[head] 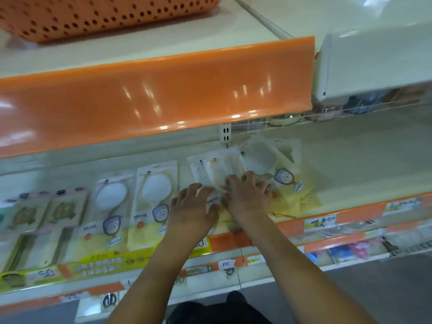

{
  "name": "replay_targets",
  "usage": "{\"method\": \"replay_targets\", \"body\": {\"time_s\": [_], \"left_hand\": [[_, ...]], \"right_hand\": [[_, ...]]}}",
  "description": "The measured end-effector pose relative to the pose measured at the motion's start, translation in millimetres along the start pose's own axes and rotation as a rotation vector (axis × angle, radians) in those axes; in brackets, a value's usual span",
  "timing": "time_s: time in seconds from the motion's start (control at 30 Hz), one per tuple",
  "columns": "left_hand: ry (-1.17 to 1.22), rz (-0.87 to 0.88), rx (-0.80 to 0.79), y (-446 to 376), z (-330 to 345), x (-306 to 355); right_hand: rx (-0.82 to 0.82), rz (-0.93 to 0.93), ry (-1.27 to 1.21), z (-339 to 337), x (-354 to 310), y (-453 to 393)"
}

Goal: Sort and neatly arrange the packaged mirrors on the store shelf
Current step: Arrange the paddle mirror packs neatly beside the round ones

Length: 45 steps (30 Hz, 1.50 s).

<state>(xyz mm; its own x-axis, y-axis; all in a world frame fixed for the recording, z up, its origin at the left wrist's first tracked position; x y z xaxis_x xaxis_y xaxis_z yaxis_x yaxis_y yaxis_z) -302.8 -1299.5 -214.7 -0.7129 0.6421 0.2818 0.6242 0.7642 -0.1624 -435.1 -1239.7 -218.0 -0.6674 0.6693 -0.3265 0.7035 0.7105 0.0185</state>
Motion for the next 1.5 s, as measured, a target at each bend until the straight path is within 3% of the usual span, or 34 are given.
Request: {"method": "replay_targets", "body": {"time_s": [0.53, 0.77, 1.1, 1.5], "left_hand": [[-0.050, -0.039, 0.095, 20, -20, -38], [0.009, -0.068, 0.121, 24, -38, -80], [0.064, -0.130, 0.197, 46, -78, -205], [0.092, -0.084, 0.087, 54, -90, -292]], "right_hand": [[0.118, -0.071, -0.206, 2, -22, 7], [0.118, -0.103, -0.247, 7, -81, 27], [0.103, -0.113, -0.161, 42, -206, 62], [0.097, -0.041, -0.082, 84, -289, 90]]}}
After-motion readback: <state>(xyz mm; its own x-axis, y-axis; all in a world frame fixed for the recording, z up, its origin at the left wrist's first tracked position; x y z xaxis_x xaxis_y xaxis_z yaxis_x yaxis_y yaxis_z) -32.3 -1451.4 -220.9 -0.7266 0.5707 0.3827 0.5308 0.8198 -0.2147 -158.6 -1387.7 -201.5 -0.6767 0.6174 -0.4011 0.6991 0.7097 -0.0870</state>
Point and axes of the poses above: each hand's wrist, its own y-axis away from the middle knuckle, its own z-axis out of the palm, x = y × z, the point moved 4 cm from there along -y, towards the middle knuckle, and after that the axes turned 11 degrees about x, right-handed, at the moved point
